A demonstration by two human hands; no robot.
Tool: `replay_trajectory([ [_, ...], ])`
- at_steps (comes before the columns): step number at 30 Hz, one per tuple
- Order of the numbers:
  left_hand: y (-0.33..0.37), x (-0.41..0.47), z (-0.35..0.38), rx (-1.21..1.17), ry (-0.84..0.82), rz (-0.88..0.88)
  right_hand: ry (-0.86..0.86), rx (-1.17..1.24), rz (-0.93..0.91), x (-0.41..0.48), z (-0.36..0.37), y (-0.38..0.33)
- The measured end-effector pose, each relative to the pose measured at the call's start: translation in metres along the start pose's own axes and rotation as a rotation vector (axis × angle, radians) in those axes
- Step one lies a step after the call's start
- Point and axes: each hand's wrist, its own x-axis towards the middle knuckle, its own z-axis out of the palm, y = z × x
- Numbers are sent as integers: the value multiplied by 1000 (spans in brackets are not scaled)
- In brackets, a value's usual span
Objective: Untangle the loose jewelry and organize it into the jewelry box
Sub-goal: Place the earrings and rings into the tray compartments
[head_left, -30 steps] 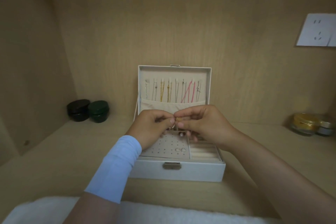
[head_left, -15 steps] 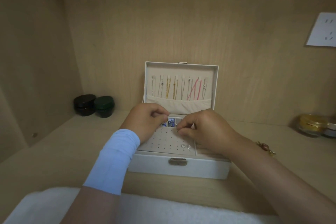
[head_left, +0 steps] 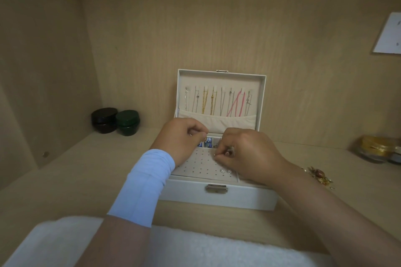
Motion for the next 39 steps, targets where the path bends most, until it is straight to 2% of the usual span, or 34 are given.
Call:
replay_trajectory([
  [8, 3, -3, 3, -21, -17, 32, -209, 152, 21, 2, -10, 6],
  [14, 11, -4, 13, -158, 20, 19, -52, 513, 237, 6, -26, 14],
  [18, 24, -5, 25, -218, 35, 75, -45, 737, 283, 4, -38, 15],
  [25, 36, -14, 42, -243, -12, 135, -55, 729, 321, -15, -51, 33],
  [28, 37, -17, 48, -191, -89, 167, -81, 753, 363, -28, -47, 36],
  [33, 44, -26, 53, -57, -220, 155, -122, 599, 384, -44, -38, 42],
  [39, 44, -26, 57, 102, -161, 183, -118, 439, 352, -49, -35, 45],
])
